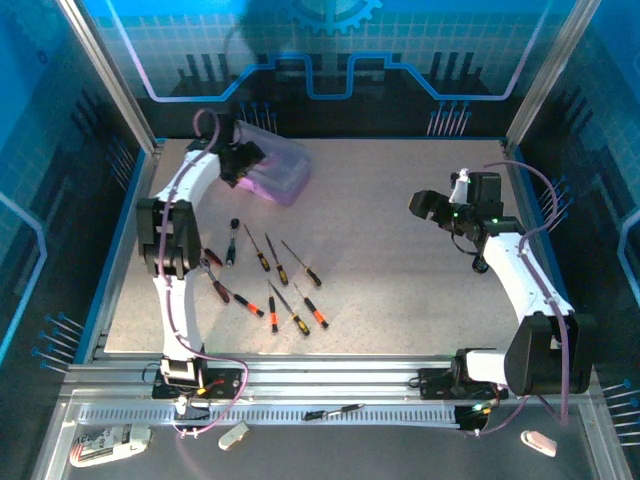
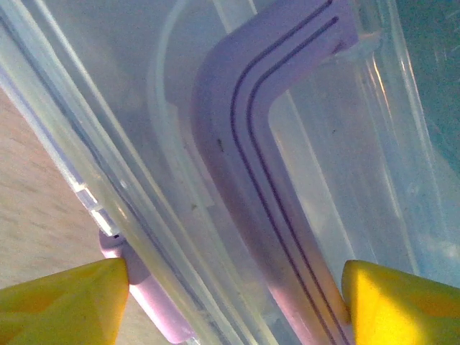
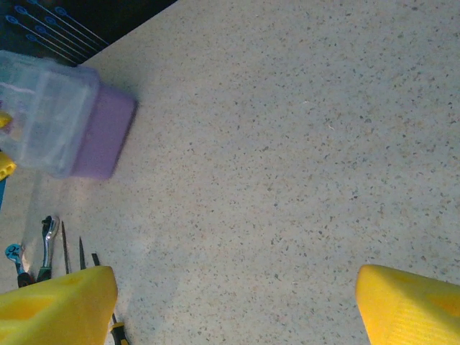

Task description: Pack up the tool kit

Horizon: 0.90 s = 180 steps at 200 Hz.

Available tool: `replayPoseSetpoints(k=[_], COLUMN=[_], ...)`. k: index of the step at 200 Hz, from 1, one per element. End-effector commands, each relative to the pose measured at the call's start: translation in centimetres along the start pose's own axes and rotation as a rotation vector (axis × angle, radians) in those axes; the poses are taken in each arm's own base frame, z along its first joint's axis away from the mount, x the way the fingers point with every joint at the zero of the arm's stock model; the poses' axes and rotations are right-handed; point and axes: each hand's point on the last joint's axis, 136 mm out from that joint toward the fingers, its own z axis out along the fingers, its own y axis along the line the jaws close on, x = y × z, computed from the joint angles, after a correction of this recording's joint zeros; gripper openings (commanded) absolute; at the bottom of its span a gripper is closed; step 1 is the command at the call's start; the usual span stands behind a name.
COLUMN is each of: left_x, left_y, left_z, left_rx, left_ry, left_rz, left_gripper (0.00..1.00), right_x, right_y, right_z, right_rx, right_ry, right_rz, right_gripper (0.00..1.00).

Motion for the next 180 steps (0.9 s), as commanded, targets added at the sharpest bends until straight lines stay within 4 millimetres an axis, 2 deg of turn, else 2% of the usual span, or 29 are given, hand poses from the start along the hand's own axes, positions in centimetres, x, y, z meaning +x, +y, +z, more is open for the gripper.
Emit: replayPoseSetpoints(k=[1, 31, 52, 83, 99, 110, 128, 151, 167, 180], left_x=[7.6, 12.7, 16.2, 21.2, 22.9, 23.5, 21.9, 17.1, 13.0, 10.3], left_y=[-3.2, -6.6, -8.9, -10.9, -11.9, -12.6, -13.1, -12.7, -11.5, -10.5], left_z=[0.7, 0.1, -1.1, -3.1, -4.6, -5.7, -7.7, -9.3, -9.0, -7.7], left_rx=[0.042, 0.077, 0.095, 0.138, 0.178, 0.209, 0.234, 0.246, 0.223, 0.2], left_ry=[0.18, 0.23, 0.262, 0.301, 0.326, 0.335, 0.289, 0.194, 0.139, 0.131], left_rz=[0.006, 0.062, 0.116, 0.15, 0.171, 0.2, 0.244, 0.278, 0.279, 0.282], left_gripper=[0.77, 0.77, 0.78, 0.79, 0.8, 0.82, 0.85, 0.9, 0.93, 0.93], right_x=[-0.6, -0.6, -0.6, -0.4, -0.3, -0.3, -0.2, 0.3, 1.1, 1.8], right_y=[1.1, 1.1, 0.9, 0.9, 0.9, 0.9, 1.0, 1.2, 1.8, 2.4], right_z=[-0.7, -1.5, -2.2, -3.1, -3.5, -3.7, -3.6, -3.3, -2.7, -2.0], right_rx=[-0.019, -0.024, -0.019, -0.018, -0.014, -0.008, -0.009, -0.006, -0.01, -0.017], right_ry=[-0.007, -0.018, -0.028, -0.045, -0.053, -0.058, -0.052, -0.035, -0.01, 0.015], right_rz=[-0.027, -0.032, -0.03, -0.028, -0.028, -0.023, -0.018, -0.011, -0.017, -0.027], right_gripper=[0.87, 0.87, 0.87, 0.88, 0.88, 0.87, 0.86, 0.84, 0.84, 0.84])
